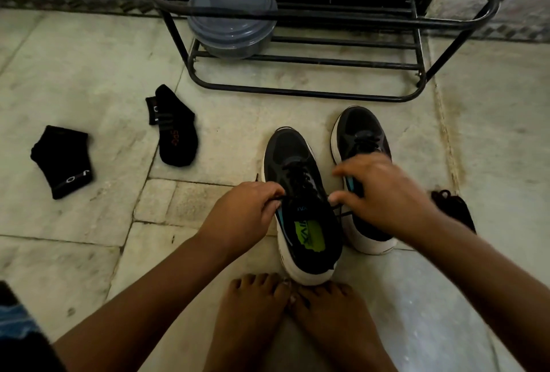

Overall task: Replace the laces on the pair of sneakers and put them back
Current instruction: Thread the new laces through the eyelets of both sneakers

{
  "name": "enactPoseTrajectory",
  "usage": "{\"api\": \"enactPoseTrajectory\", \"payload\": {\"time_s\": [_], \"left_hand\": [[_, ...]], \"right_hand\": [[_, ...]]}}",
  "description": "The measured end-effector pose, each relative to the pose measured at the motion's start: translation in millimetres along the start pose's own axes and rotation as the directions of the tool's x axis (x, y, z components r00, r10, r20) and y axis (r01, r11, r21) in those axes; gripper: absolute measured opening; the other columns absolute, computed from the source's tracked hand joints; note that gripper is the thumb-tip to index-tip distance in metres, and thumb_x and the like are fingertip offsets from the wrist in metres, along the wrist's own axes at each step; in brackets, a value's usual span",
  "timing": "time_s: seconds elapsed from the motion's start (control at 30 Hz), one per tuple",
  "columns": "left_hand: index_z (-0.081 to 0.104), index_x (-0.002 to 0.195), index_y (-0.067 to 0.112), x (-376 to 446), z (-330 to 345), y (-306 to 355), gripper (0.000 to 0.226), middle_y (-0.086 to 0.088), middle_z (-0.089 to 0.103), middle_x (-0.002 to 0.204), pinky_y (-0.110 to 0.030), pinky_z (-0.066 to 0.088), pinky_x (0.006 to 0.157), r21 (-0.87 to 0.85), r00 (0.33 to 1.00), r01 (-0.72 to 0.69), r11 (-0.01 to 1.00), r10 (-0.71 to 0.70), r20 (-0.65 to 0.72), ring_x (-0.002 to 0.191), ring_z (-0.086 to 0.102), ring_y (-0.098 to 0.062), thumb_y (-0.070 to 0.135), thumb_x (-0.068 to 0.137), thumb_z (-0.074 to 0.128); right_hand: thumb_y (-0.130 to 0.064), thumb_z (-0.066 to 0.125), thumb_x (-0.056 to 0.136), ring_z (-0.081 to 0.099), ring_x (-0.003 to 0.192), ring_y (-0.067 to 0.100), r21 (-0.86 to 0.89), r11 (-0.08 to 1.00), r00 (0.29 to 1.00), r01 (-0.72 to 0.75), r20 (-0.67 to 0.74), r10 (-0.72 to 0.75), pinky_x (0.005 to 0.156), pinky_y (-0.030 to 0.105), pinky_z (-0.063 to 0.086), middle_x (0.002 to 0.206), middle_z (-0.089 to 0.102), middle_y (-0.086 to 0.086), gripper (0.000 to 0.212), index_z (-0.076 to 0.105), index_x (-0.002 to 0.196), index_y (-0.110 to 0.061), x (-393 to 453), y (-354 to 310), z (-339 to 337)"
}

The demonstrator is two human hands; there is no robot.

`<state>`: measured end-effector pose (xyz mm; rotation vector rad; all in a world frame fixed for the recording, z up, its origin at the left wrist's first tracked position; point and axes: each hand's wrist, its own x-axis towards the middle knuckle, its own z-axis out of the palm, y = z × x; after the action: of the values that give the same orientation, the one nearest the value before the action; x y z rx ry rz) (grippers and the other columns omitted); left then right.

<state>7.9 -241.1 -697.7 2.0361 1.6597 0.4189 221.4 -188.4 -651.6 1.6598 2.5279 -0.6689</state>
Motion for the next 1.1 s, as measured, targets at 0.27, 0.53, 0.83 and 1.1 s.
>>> {"api": "enactPoseTrajectory", "payload": {"time_s": [0.27,0.53,0.83,1.1], "left_hand": [[0.07,0.106,0.013,0.4,-1.3,4.7,0.024,-0.004,0.072,0.098,-0.033,0.053,0.078,-0.011,0.999,-0.02,1.0,0.02,-0.037,0.088,0.065,-0.02,0.017,0.091,0.052],[0.072,0.106,0.017,-2.4,-3.8,-0.3,0.027,-0.001,0.074,0.095,-0.028,0.051,0.079,0.014,0.998,0.052,0.999,-0.051,-0.023,0.087,0.067,-0.018,0.007,0.089,0.054],[0.067,0.096,0.01,-3.7,2.6,12.5,0.027,-0.005,0.07,0.097,-0.041,0.05,0.093,-0.802,0.923,0.331,0.497,-0.346,0.167,0.1,0.063,-0.027,0.016,0.1,0.041],[0.047,0.082,0.009,9.8,5.7,21.5,0.03,-0.004,0.063,0.07,-0.03,0.051,0.079,-0.987,0.908,0.16,0.015,-0.394,0.141,0.081,0.066,-0.019,0.014,0.103,0.026]], "right_hand": [[-0.037,0.047,0.096,0.054,0.097,0.019,-0.064,0.998,1.0,0.015,0.018,-0.014,0.08,0.028,0.044,0.096,0.063,0.001,0.024,0.064,0.105,-0.023,-1.7,-13.1,26.6],[-0.02,0.055,0.093,0.061,0.074,0.015,0.176,0.973,0.985,-0.147,0.115,0.128,0.064,0.023,0.048,0.078,0.068,0.002,0.017,0.07,0.085,-0.015,3.0,-0.1,19.6],[-0.008,0.058,0.089,0.065,0.08,0.009,0.835,0.548,0.999,-0.043,0.045,0.01,0.078,0.022,0.048,0.083,0.07,-0.001,0.02,0.07,0.073,-0.006,-2.6,3.9,14.8],[-0.015,0.043,0.093,0.061,0.075,0.027,0.983,-0.179,0.994,-0.032,0.051,0.1,0.074,0.026,0.053,0.065,0.059,0.012,0.033,0.055,0.065,-0.003,0.4,-15.3,24.6]]}}
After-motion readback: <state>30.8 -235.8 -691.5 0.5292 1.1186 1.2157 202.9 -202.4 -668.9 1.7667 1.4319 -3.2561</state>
